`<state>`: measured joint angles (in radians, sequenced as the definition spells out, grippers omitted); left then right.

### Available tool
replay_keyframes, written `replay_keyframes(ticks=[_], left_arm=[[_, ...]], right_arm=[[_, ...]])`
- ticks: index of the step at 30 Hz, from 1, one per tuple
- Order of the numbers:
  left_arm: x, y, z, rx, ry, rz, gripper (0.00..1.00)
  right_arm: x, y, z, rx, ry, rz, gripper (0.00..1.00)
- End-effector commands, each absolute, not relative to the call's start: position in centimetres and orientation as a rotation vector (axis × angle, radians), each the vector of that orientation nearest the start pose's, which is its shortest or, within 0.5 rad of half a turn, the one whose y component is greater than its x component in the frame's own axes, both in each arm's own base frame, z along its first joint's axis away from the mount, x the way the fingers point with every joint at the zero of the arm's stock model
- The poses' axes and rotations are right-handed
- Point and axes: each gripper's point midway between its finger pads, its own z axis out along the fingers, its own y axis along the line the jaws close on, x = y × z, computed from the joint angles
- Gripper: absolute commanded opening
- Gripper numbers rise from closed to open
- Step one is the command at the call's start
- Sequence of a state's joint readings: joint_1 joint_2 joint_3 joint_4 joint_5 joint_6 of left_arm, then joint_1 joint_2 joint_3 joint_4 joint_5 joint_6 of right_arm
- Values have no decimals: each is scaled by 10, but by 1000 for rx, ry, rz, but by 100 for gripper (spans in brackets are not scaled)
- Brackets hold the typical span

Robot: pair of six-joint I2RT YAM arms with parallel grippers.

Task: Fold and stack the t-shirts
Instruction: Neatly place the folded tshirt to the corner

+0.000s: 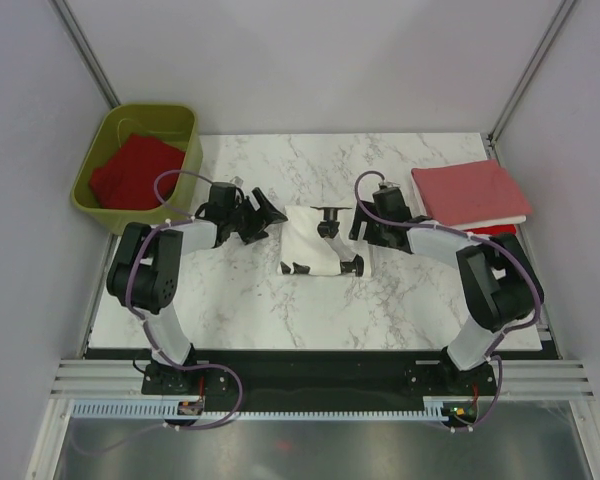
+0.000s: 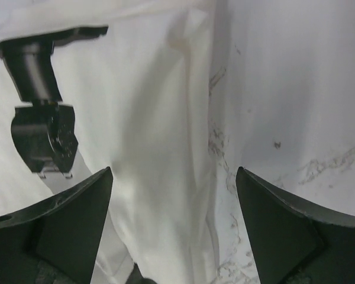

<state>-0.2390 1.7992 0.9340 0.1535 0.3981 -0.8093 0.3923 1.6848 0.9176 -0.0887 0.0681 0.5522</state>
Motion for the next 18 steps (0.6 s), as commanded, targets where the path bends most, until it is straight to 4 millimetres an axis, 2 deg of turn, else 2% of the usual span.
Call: replay_keyframes(ticks=[1,3,5,6,8,9,12,18], left_arm=[[417,-210,61,-327,2304,-1042,91],[422,-211,57,-316,2305,-1030,90],[427,-210,56,-313,2304,-1011,88],[428,-210,50,-320,2315,-1005,83],[428,-212,47,-322,2330,-1010,79],[431,-213,46,-321,2332,-1013,76],[433,-213,43,-331,2342,-999,75],[436,-218,35,-325,2380,-950,74]], right_arm=[[407,162,40,262,2389,286,93],[414,161,26,281,2407,292,89],[425,160,25,304,2399,319,85],[427,159,17,314,2413,320,81],[433,159,15,340,2411,363,78],[434,153,7,362,2425,363,74],[444,149,0,397,2410,401,69],[446,161,-11,378,2433,501,63]])
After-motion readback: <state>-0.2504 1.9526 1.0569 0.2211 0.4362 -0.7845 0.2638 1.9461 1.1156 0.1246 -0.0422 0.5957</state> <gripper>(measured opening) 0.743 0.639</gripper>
